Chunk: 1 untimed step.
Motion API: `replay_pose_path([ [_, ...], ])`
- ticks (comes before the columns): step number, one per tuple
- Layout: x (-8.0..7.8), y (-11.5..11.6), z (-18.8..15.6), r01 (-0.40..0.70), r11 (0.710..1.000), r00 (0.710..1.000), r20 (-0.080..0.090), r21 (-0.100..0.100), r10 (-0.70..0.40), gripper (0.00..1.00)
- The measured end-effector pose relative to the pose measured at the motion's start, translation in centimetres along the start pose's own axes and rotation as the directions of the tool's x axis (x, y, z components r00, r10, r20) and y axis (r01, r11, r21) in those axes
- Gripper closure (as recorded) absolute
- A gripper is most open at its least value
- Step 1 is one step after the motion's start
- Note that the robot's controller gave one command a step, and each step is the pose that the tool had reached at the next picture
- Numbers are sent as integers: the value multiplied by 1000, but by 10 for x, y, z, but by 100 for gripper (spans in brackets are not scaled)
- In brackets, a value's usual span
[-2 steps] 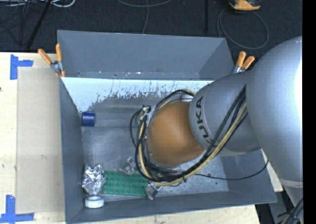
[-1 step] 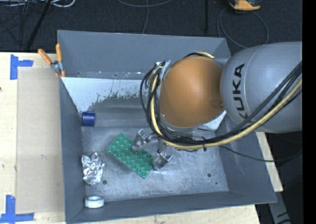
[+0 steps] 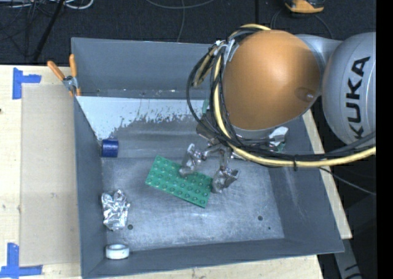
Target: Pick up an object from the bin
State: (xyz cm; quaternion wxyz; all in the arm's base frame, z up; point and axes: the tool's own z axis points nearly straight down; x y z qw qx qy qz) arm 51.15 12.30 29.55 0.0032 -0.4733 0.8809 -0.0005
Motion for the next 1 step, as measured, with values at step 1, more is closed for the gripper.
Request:
replay_pose_path([
  [1,41,-9,4,429,903,903,-4,-10,-429,100],
])
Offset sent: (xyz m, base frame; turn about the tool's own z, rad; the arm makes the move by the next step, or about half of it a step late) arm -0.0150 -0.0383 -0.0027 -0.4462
